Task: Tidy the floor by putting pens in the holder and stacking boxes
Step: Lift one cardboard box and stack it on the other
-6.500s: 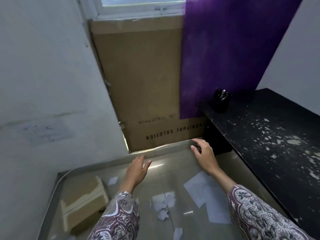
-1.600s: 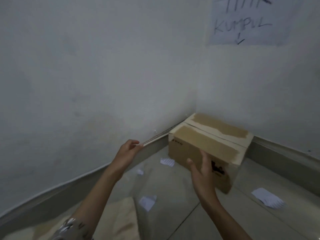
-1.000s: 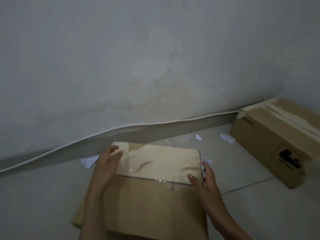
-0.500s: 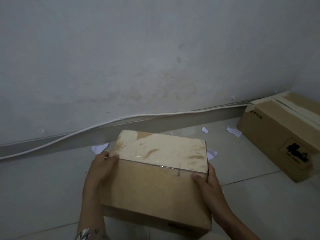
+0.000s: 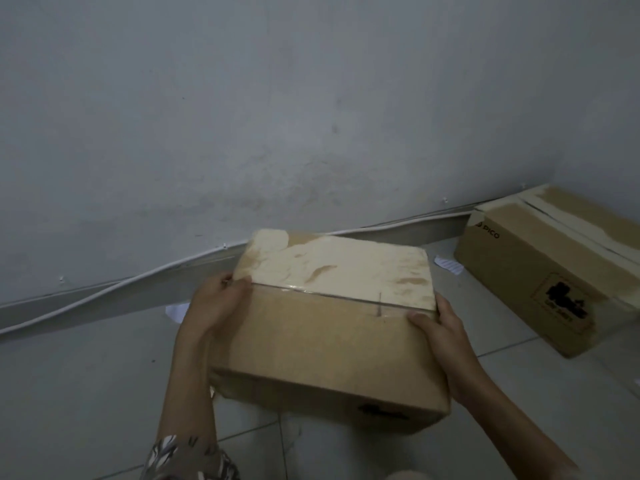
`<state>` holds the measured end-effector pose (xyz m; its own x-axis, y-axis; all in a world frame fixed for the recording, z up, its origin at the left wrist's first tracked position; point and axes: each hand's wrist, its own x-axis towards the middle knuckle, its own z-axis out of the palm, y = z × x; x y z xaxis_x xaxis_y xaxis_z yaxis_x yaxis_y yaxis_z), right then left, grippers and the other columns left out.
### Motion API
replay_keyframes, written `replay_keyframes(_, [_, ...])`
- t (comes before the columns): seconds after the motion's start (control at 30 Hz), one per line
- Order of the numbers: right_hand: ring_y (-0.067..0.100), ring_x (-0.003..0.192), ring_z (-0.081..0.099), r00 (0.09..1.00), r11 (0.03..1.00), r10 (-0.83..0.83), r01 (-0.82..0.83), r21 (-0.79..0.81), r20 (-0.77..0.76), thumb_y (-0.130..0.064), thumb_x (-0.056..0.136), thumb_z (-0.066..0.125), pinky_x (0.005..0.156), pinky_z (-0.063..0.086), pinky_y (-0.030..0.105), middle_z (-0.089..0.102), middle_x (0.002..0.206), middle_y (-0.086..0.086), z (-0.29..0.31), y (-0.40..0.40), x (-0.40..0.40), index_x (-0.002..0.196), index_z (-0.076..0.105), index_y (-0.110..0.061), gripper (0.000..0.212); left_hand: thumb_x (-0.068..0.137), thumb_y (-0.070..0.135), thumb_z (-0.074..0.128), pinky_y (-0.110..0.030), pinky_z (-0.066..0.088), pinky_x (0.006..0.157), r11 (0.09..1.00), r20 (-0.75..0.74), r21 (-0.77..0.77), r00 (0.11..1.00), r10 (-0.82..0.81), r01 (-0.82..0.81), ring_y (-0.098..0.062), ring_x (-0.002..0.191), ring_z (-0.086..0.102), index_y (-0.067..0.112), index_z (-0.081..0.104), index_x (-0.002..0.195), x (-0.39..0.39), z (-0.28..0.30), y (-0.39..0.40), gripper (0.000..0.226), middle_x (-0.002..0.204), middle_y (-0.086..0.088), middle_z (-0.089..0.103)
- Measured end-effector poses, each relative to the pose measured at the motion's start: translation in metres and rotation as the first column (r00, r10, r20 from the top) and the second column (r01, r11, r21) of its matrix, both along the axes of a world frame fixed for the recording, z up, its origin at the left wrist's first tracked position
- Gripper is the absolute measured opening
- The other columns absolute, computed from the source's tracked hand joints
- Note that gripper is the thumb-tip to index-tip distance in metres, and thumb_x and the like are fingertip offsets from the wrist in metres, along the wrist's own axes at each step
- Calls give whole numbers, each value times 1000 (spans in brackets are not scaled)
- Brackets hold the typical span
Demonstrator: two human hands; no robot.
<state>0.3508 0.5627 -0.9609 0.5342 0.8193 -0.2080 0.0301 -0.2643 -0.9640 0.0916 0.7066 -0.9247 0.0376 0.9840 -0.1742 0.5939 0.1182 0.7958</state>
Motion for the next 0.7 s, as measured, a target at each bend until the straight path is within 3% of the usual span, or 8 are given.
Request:
replay_keyframes(0.1, [23, 109, 53, 998, 998, -58, 58, 35, -8, -17, 90, 52, 88, 45, 38, 53, 127, 0, 17, 1, 26, 135, 40, -28, 48, 95, 31, 48, -28, 33, 84, 995, 71, 29, 993, -96, 94, -18, 98, 45, 12, 53, 126, 30, 27, 9, 38, 123, -5, 52])
replay_keyframes(0.23, [25, 105, 56, 986, 983, -167, 166, 73, 8, -19, 89, 53, 91, 47, 43, 58, 123, 1, 44, -4, 72, 132, 45, -27, 45, 91, 29, 55, -22, 41, 77, 968, 184, 93, 951, -247, 233, -13, 91, 53, 13, 58, 118, 75, 58, 22, 32, 106, 2, 57])
replay_keyframes(0.33, [25, 100, 58, 965, 960, -258, 250, 128, 48, -20, 88, 53, 81, 49, 37, 61, 119, 1, 71, -14, 110, 128, 51, -28, 40, 88, 21, 57, -9, 47, 65, 916, 376, 85, 838, -394, 393, -5, 84, 58, 14, 61, 112, 110, 79, 30, 25, 97, 5, 63])
replay_keyframes(0.43, [25, 100, 59, 927, 923, -363, 343, 176, 100, -21, 88, 53, 86, 51, 40, 62, 118, 1, 101, -26, 149, 125, 53, -28, 38, 88, 20, 56, -19, 47, 78, 839, 497, 86, 707, -504, 538, -12, 94, 61, 12, 60, 118, 153, 99, 38, 31, 107, -1, 65])
replay_keyframes(0.53, [28, 107, 56, 886, 888, -444, 416, 195, 132, -21, 88, 53, 94, 46, 42, 59, 122, 5, 125, -39, 187, 128, 51, -22, 40, 90, 21, 52, -20, 47, 82, 769, 554, 110, 603, -573, 630, -11, 96, 61, 13, 58, 120, 206, 115, 44, 32, 108, 1, 64])
replay_keyframes(0.7, [27, 101, 55, 831, 822, -549, 519, 235, 84, -16, 90, 51, 83, 46, 35, 58, 120, 8, 140, -58, 242, 129, 49, -18, 40, 79, 37, 59, -27, 46, 86, 675, 600, 130, 485, -637, 726, -17, 104, 57, 11, 56, 126, 295, 128, 55, 54, 119, -3, 60])
